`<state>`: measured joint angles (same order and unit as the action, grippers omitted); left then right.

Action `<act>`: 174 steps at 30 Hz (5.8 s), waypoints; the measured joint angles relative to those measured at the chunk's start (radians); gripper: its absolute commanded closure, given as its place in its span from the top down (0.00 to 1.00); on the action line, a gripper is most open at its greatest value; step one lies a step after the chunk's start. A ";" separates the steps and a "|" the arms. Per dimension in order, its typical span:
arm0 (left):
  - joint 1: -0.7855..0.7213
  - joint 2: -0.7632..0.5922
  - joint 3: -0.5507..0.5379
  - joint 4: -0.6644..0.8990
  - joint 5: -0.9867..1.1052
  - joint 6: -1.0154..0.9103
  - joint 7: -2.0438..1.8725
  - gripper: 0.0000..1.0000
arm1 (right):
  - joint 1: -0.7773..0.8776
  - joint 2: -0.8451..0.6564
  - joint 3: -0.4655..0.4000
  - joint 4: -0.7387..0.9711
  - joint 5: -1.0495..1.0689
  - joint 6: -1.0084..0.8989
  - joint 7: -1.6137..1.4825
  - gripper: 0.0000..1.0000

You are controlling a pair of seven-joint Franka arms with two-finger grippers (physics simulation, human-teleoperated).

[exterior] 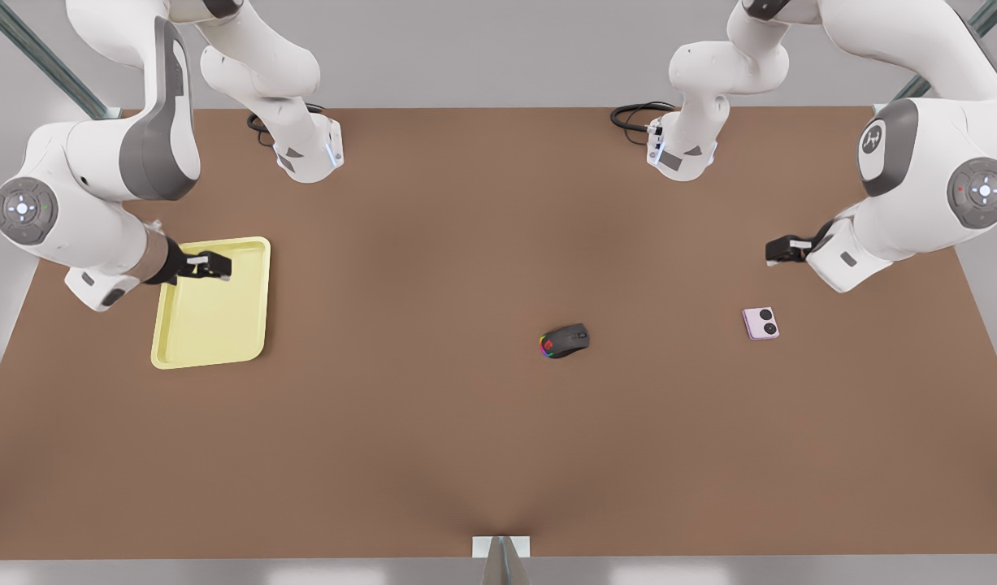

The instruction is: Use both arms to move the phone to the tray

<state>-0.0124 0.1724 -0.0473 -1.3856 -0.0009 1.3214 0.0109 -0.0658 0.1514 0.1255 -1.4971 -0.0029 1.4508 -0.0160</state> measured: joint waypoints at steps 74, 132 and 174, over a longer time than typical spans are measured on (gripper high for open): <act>0.166 0.327 0.107 -0.718 0.026 1.071 0.033 0.78 | 0.006 0.012 0.000 -0.026 -0.001 0.079 -0.007 1.00; -0.136 0.089 0.047 0.053 -0.054 -0.059 -0.251 1.00 | 0.392 0.575 0.112 0.207 0.000 0.569 0.066 1.00; -0.136 0.117 0.047 0.058 -0.056 -0.083 0.028 1.00 | 0.571 0.746 0.123 0.141 -0.210 0.653 0.344 1.00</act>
<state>-0.1488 0.2896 0.0001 -1.3273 -0.0572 1.2387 0.0386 0.5052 0.8971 0.2484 -1.3565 -0.2126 2.1037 0.3284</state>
